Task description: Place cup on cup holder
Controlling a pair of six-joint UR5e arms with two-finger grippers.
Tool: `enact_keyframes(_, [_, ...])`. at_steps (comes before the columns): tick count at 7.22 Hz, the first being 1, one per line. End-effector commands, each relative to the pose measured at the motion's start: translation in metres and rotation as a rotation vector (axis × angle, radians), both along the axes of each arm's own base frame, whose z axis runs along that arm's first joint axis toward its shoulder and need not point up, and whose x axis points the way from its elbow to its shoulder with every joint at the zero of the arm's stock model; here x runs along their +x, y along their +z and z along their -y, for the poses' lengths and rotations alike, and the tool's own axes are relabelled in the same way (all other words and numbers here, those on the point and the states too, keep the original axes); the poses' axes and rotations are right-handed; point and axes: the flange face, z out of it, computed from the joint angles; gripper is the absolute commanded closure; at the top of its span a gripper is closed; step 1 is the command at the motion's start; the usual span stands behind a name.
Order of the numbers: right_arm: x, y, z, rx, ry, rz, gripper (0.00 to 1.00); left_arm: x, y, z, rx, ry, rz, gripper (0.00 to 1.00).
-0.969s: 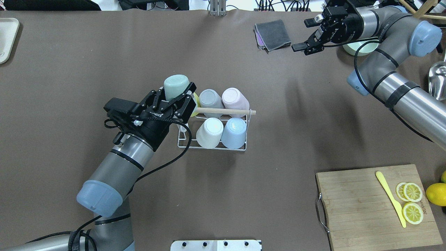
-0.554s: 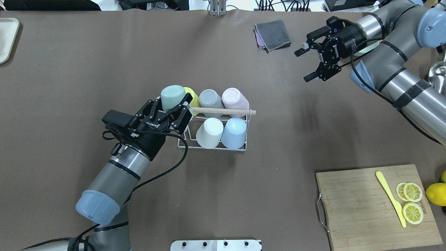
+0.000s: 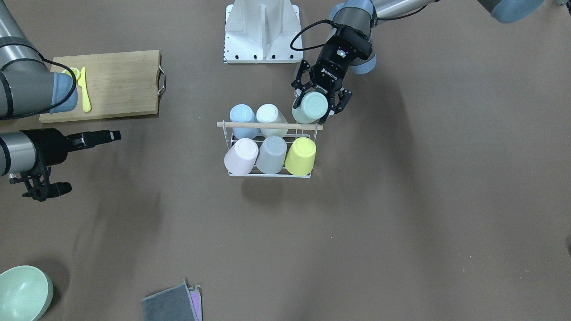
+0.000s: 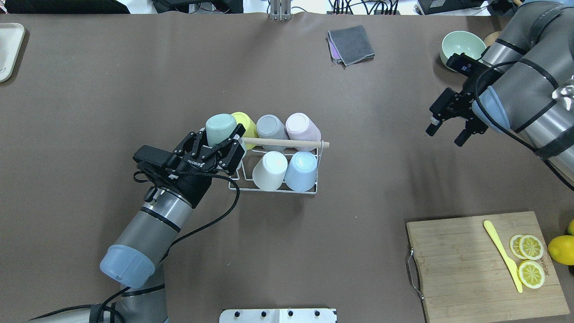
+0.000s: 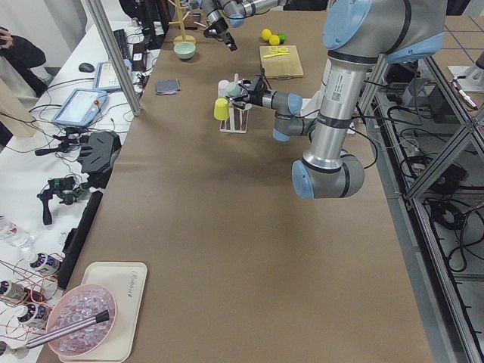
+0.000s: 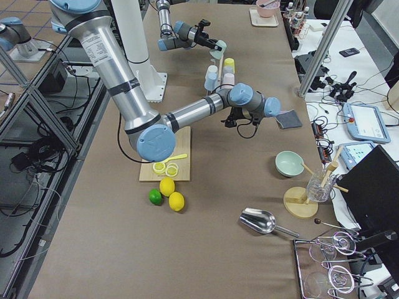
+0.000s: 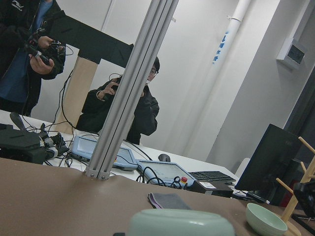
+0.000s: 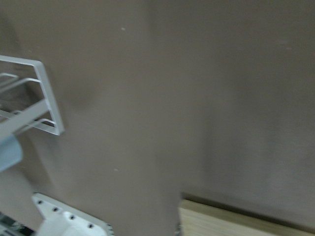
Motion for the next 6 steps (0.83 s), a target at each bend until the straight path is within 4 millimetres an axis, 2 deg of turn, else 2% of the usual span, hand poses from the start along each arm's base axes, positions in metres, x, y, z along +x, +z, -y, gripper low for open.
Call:
enact_keyframes(1, [0.063, 0.02, -0.03, 0.38, 0.028, -0.062, 0.0, 0.009, 0.007, 0.0, -0.005, 0.004, 0.017, 1.0])
enact_keyframes(2, [0.067, 0.028, -0.046, 0.459, 0.03, -0.028, 0.01, 0.018, 0.01, 0.0, -0.009, 0.007, 0.029, 1.0])
enact_keyframes(3, [0.091, 0.056, -0.057, 0.517, 0.067, -0.013, 0.01, 0.021, 0.011, -0.004, -0.009, 0.014, 0.031, 1.0])
enact_keyframes(4, [0.132, 0.07, -0.05, 0.582, 0.137, -0.085, 0.01, 0.02, 0.01, -0.003, -0.007, 0.012, 0.031, 0.88])
enact_keyframes(5, [0.174, 0.091, -0.049, 0.581, 0.203, -0.183, 0.01, 0.017, 0.01, -0.003, -0.014, -0.009, 0.027, 0.03])
enact_keyframes(6, [0.217, 0.137, -0.05, 0.477, 0.265, -0.249, 0.01, 0.016, 0.013, -0.006, -0.034, -0.048, 0.024, 0.02])
